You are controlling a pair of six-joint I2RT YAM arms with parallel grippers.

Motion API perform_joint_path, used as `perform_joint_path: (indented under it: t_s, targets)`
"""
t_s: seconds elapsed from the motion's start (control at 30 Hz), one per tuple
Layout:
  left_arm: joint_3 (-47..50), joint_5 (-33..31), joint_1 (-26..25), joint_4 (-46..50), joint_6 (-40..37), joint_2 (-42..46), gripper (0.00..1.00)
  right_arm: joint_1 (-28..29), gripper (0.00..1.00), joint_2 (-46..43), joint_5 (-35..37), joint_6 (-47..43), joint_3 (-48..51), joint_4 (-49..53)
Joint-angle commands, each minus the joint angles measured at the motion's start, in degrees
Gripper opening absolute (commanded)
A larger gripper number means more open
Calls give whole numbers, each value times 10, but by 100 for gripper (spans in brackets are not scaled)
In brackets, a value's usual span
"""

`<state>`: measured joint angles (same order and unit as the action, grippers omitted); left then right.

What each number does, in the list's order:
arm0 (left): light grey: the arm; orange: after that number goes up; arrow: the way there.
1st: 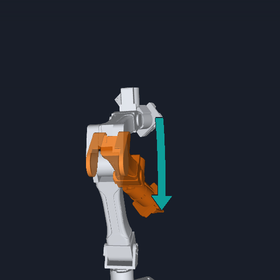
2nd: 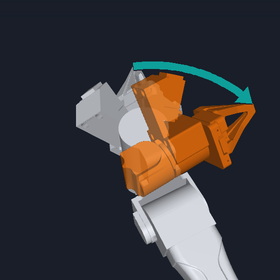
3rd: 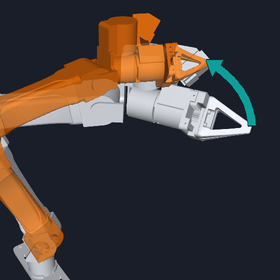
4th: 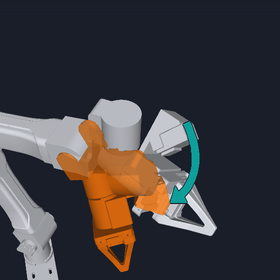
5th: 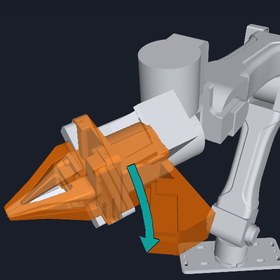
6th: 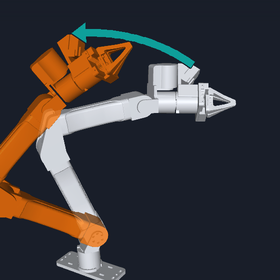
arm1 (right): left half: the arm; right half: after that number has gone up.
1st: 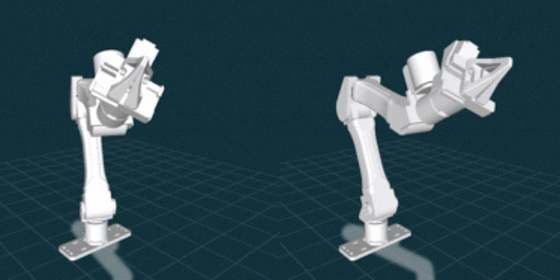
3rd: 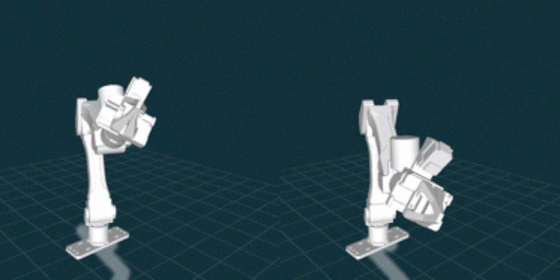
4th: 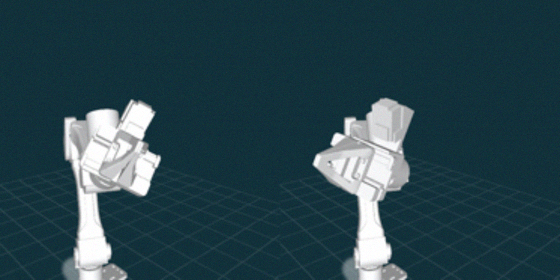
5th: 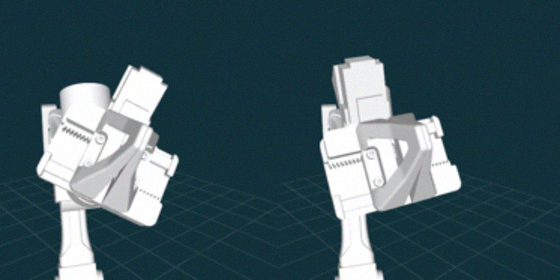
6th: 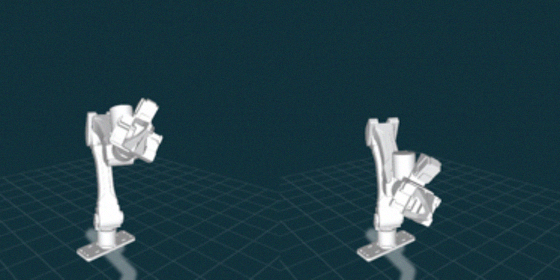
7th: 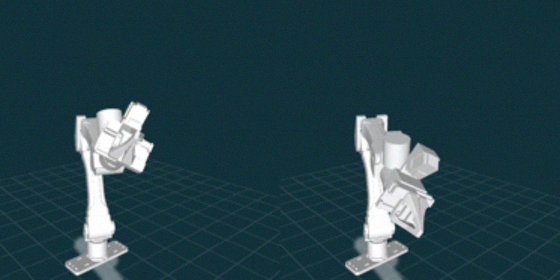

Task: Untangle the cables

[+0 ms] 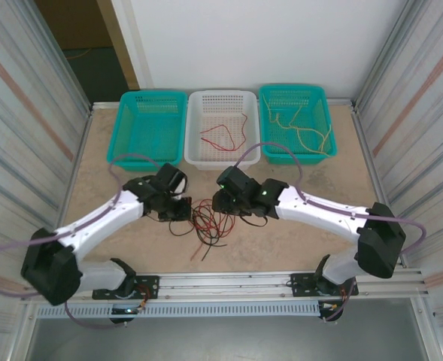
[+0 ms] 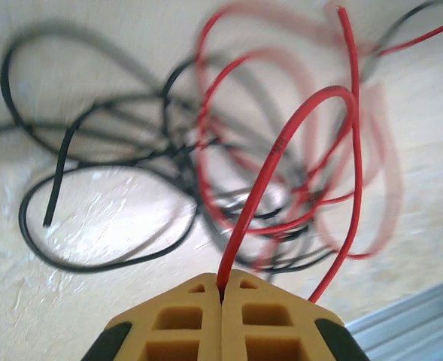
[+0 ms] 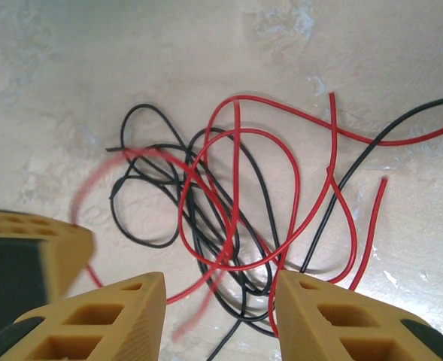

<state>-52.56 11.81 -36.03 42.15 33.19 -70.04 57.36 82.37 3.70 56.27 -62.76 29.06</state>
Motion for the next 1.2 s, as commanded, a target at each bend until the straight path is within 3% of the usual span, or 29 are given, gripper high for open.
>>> perform_joint_path:
  t_s: [0.0,0.17,0.3,0.63,0.73,1.03,1.1,1.17]
  targets:
    - [-50,-10,-2,14,-6,41,0,4,46,-41,24,-37,0,-7]
    - [-113,37,-2,4,-46,81,0,-2,56,-79,37,-54,-3,-3]
    - [-155,72,-2,15,-67,88,0,-18,59,-112,16,-55,13,-44]
    - [-177,25,-13,67,-107,81,0,-70,59,-189,9,-17,37,-63]
    - [-172,19,-21,58,-109,87,0,-109,56,-186,-34,11,48,-63]
    - [-174,8,-39,38,-115,84,0,-118,52,-128,-68,27,19,-71]
    - [-174,5,-39,37,-117,85,0,-120,46,-120,-71,30,18,-78]
    - [-173,-1,-39,35,-117,89,0,-123,33,-119,-72,36,21,-85]
